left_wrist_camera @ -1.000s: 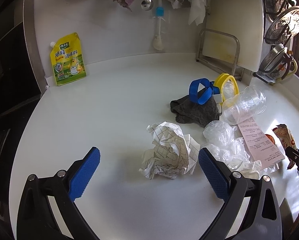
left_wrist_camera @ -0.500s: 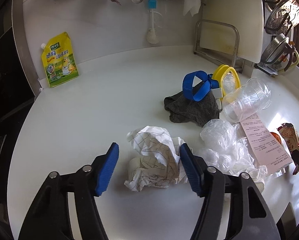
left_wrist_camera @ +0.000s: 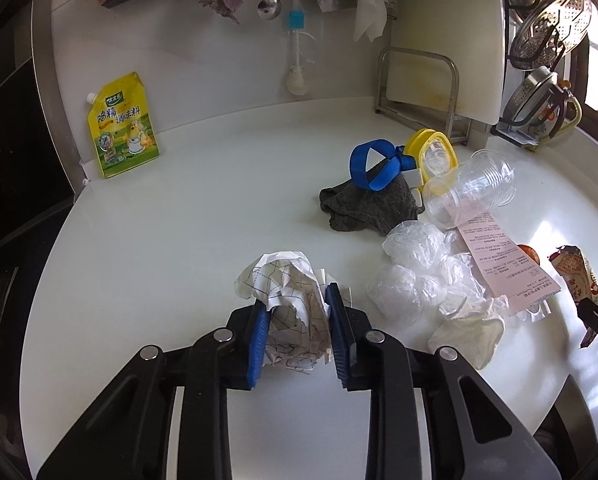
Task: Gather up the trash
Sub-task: 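Carry the snack wrapper and crumpled paper over the grey trash bin with both tools, then open both tools to drop the wrapper and paper into the bin, then reach the right tool to the orange peel and grasp it while the left tool grasps the white tissue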
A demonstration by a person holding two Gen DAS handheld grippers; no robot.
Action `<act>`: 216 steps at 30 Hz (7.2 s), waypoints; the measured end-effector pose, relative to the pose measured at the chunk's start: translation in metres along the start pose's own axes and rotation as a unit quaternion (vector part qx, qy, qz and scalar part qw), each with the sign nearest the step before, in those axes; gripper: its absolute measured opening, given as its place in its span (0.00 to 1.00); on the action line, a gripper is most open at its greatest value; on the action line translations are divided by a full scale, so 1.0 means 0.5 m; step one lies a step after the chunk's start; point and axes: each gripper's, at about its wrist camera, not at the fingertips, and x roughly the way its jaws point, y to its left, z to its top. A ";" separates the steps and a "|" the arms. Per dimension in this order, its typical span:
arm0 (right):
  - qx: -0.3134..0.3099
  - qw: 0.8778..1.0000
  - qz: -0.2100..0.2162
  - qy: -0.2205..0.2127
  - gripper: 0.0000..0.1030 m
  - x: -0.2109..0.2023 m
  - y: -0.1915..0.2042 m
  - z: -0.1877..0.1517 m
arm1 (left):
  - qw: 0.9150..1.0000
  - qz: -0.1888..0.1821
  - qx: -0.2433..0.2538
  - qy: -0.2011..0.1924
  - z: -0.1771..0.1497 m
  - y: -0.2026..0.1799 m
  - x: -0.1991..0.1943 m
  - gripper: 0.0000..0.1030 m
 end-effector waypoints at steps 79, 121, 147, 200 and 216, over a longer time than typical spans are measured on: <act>-0.005 0.998 0.009 0.065 0.50 -0.245 0.034 -0.413 | 0.989 -0.112 0.077 0.057 -0.386 -0.114 -0.253 0.58; -0.011 1.000 0.017 -0.006 0.64 -0.275 0.025 -0.301 | 0.996 -0.090 0.017 0.001 -0.276 -0.041 -0.283 0.94; -0.048 0.997 0.055 -0.015 0.65 -0.061 0.027 0.008 | 0.998 -0.051 -0.014 -0.015 -0.035 -0.041 -0.092 0.94; -0.096 0.986 0.132 0.047 0.16 0.122 0.051 0.103 | 0.998 -0.048 -0.012 0.032 -0.042 -0.117 -0.009 0.94; -0.051 0.989 0.132 0.034 0.15 0.101 -0.004 0.112 | 0.999 -0.032 -0.020 0.030 -0.026 -0.137 0.009 0.91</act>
